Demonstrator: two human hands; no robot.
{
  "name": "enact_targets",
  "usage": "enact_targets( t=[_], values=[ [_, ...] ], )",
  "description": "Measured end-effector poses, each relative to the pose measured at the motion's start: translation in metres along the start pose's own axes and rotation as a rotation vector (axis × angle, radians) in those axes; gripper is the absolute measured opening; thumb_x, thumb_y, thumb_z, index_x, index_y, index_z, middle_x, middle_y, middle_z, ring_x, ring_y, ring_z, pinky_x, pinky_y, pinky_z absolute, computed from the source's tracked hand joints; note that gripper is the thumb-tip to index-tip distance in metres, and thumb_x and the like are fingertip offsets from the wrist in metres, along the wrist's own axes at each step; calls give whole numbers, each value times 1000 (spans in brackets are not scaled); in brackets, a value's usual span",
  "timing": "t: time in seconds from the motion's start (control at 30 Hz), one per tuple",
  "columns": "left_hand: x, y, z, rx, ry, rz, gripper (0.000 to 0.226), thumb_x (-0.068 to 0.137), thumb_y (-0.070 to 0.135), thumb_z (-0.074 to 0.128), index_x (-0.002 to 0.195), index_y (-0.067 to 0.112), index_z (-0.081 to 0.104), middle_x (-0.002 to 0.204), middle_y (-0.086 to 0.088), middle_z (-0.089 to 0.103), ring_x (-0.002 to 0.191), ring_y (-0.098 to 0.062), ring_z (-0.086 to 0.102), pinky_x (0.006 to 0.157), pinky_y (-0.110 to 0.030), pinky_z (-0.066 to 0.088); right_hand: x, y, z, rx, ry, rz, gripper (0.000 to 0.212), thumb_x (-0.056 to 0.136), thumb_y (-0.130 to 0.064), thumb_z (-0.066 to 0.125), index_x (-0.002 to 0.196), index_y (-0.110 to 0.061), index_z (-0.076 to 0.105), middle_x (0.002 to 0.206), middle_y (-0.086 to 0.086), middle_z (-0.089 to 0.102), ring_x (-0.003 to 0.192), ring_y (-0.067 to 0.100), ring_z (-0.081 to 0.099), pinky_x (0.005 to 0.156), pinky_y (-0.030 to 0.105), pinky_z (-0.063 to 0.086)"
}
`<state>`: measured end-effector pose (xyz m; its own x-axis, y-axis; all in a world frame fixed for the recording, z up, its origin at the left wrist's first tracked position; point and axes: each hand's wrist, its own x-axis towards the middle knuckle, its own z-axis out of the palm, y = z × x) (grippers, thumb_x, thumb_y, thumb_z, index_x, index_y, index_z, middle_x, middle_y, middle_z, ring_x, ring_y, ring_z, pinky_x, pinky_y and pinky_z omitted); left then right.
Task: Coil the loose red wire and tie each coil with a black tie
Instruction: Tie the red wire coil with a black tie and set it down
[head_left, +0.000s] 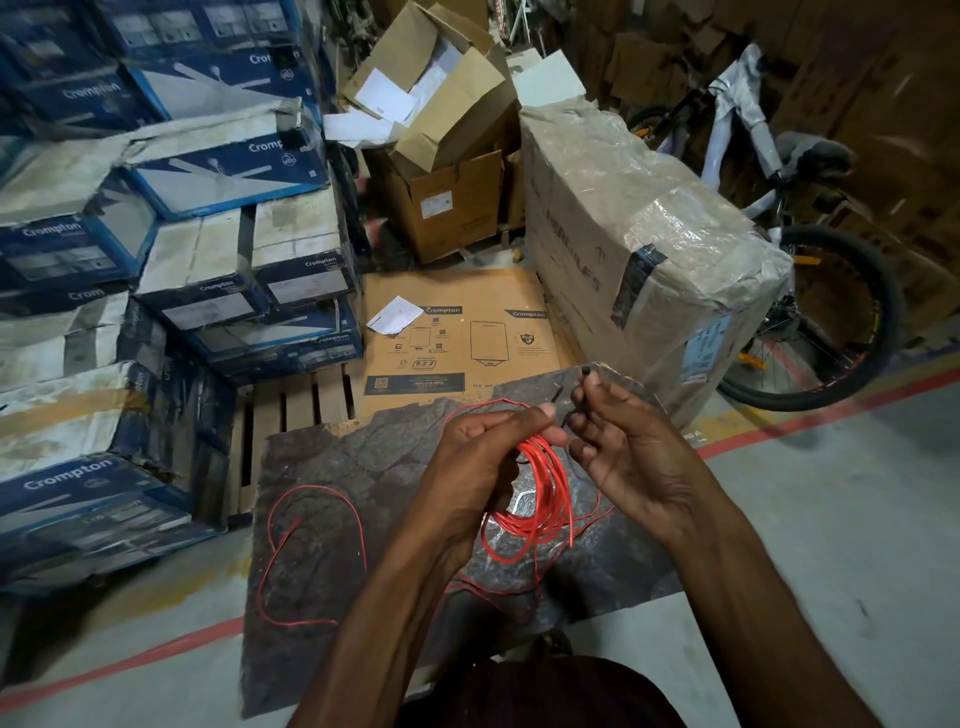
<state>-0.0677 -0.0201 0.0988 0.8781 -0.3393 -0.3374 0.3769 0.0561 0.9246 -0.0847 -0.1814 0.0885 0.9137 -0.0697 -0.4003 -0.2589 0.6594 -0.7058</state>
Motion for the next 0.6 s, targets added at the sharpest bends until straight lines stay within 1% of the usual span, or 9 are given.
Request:
enact_targets(
  t=[0.07, 0.17, 0.2, 0.27, 0.3, 0.37, 0.47, 0.53, 0.6],
  values=[
    [0, 1, 0, -10, 10, -10, 29, 81, 43, 74, 73, 15, 79, 58, -6, 42, 47, -12, 26, 49, -29, 14, 1, -1, 2, -4, -9, -13, 10, 85, -21, 69, 94, -18, 67, 82, -4, 64, 67, 6, 58, 53, 18, 41],
    [0, 3, 0, -24, 15, -18, 30, 82, 43, 72, 72, 15, 77, 48, 1, 34, 44, -11, 22, 52, -33, 10, 2, -3, 2, 27, -25, -14, 11, 86, -20, 69, 94, -15, 65, 83, -2, 63, 67, 6, 57, 52, 16, 44],
    [0, 3, -1, -34, 12, -20, 30, 83, 42, 71, 70, 15, 76, 45, 4, 32, 42, -10, 21, 51, -32, 10, 2, -4, 2, 33, -25, -15, 11, 86, -20, 69, 94, -14, 64, 83, -1, 63, 66, 6, 58, 52, 16, 45],
    [1, 4, -2, -73, -2, -22, 30, 82, 40, 70, 68, 15, 75, 41, 7, 29, 38, -8, 18, 46, -24, 9, 2, -5, 2, 18, -20, -30, 11, 85, -20, 69, 93, -14, 65, 82, -1, 65, 65, 5, 61, 50, 15, 46],
    [1, 4, -3, -97, -7, -22, 30, 81, 40, 70, 67, 15, 74, 41, 7, 28, 36, -7, 17, 43, -20, 10, 3, -5, 2, -6, -22, -41, 11, 85, -21, 69, 93, -14, 65, 82, -2, 66, 66, 5, 63, 50, 14, 47],
    [1, 5, -5, -130, -3, -22, 30, 79, 41, 70, 65, 15, 73, 41, 6, 27, 35, -6, 18, 39, -15, 13, 3, -7, 4, -69, -37, -58, 13, 87, -26, 66, 91, -14, 65, 81, -3, 69, 68, 5, 66, 51, 14, 49],
    [1, 6, -6, -136, -1, -24, 29, 77, 42, 71, 64, 15, 72, 42, 5, 27, 35, -6, 18, 39, -16, 13, 3, -7, 6, -113, -61, -63, 17, 90, -32, 61, 88, -15, 60, 75, -4, 67, 64, 6, 64, 53, 16, 50],
    [0, 7, -6, -122, -6, -21, 30, 77, 42, 71, 65, 15, 73, 45, 2, 23, 36, -7, 17, 40, -17, 12, 4, -5, 7, -127, -88, -73, 18, 93, -34, 58, 88, -16, 56, 69, -4, 62, 64, 9, 60, 55, 17, 50],
    [-1, 9, -7, -105, -12, -13, 30, 79, 42, 71, 66, 15, 73, 48, 0, 21, 38, -8, 16, 41, -19, 11, 5, -3, 8, -116, -110, -94, 19, 94, -34, 56, 89, -16, 53, 67, -5, 57, 65, 10, 60, 58, 18, 52]
  ],
)
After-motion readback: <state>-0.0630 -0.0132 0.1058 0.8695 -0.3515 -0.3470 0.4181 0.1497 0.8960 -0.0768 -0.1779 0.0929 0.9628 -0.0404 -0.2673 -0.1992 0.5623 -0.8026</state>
